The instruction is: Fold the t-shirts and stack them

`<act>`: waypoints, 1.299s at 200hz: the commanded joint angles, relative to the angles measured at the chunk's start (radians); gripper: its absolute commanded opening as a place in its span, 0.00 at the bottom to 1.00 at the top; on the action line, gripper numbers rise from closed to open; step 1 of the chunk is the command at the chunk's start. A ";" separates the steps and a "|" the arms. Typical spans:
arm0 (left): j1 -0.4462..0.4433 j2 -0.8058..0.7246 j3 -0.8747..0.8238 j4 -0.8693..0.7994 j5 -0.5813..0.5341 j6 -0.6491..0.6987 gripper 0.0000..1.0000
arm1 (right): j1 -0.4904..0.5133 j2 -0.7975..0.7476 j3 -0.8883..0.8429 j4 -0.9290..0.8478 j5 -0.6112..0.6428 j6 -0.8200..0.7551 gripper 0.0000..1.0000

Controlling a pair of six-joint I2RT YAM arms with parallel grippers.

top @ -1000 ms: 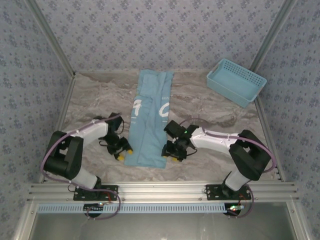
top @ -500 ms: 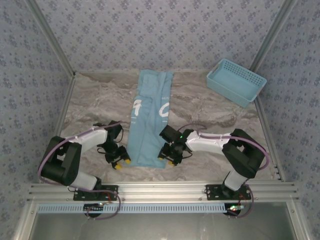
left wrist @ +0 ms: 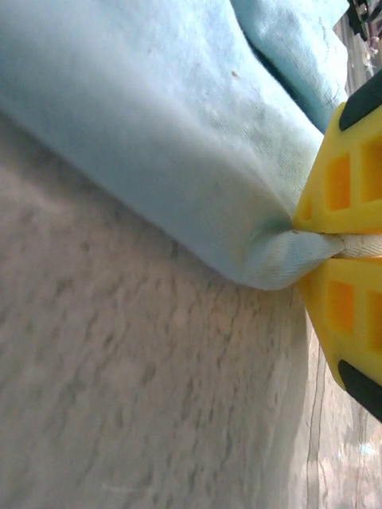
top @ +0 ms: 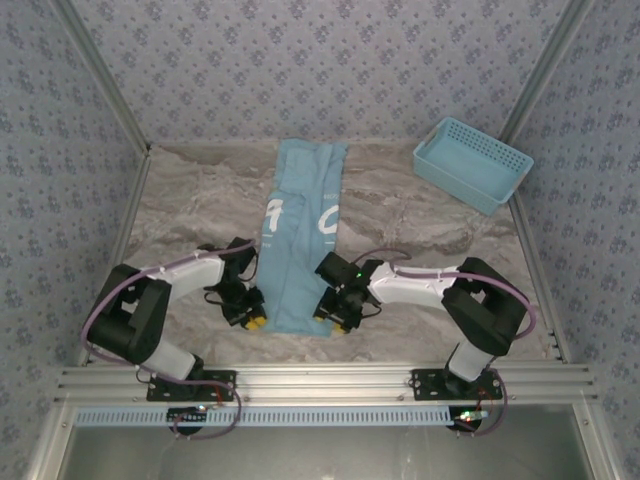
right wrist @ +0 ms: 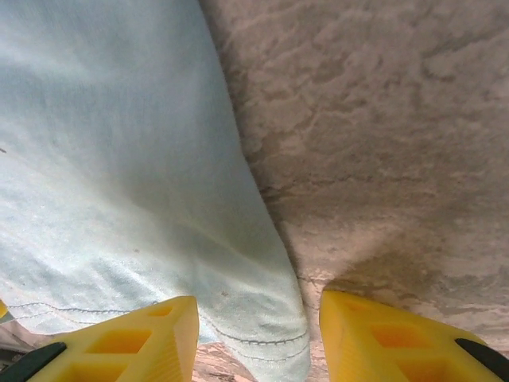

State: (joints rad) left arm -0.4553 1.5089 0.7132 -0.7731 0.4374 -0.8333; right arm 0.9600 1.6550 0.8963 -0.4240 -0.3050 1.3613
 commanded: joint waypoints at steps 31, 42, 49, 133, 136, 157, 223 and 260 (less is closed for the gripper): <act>-0.013 -0.049 -0.010 -0.013 0.034 0.005 0.03 | 0.034 -0.020 0.010 -0.054 -0.036 0.011 0.45; -0.013 -0.056 -0.019 -0.015 0.044 0.003 0.02 | 0.040 0.001 0.013 -0.044 -0.041 0.014 0.44; -0.014 -0.061 -0.026 -0.015 0.049 0.005 0.02 | 0.044 0.011 0.012 -0.038 -0.033 0.022 0.43; -0.037 -0.083 -0.057 -0.026 0.141 0.036 0.00 | 0.055 -0.020 0.034 -0.172 0.110 -0.025 0.00; -0.041 -0.083 -0.057 -0.026 0.146 0.035 0.00 | 0.056 -0.030 0.031 -0.200 0.115 -0.030 0.00; -0.075 -0.088 -0.062 -0.024 0.182 0.025 0.00 | 0.066 -0.100 0.002 -0.274 0.111 -0.065 0.00; -0.120 -0.221 -0.021 -0.016 0.170 -0.102 0.00 | 0.024 -0.233 -0.021 -0.337 0.046 -0.109 0.00; -0.111 -0.215 0.090 0.020 0.103 -0.177 0.00 | -0.100 -0.216 0.098 -0.392 0.038 -0.209 0.00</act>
State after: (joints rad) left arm -0.5716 1.2881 0.7254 -0.7628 0.5911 -0.9436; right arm 0.9321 1.4380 0.9012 -0.7303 -0.2665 1.2308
